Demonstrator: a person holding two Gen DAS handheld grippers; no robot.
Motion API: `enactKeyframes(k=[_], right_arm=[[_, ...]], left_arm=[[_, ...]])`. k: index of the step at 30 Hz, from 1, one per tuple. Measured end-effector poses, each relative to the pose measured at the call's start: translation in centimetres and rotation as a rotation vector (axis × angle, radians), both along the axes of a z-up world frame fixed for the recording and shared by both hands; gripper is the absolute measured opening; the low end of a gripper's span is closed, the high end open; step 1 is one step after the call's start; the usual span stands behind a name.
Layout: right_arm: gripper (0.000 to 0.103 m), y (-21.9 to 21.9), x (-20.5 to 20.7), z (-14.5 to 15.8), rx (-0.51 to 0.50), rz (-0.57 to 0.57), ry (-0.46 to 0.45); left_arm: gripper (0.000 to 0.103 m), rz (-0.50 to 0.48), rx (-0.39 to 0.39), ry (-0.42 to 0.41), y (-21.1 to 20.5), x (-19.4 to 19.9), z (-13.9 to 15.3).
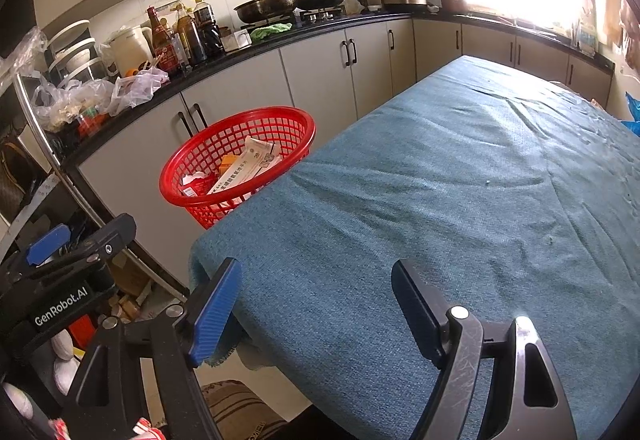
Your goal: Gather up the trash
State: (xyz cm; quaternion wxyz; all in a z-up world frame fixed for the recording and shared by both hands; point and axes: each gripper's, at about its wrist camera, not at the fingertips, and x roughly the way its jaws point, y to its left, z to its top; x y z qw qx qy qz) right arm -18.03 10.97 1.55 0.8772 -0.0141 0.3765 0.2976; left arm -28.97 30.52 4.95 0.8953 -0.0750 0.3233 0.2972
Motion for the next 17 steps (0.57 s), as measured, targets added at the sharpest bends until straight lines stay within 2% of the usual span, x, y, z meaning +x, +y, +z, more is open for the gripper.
enactKeyframes(k=[8,17], right_arm=[[0.082,0.3,0.0,0.1,0.006,0.006,0.012],[0.084,-1.0,-0.2,1.2,0.029,-0.025,-0.005]], left_arm=[[0.103,-0.006,-0.007,-0.016,0.3,-0.1,0.2],[0.103,-0.046,0.029,-0.052,-0.3,-0.1,2.2]])
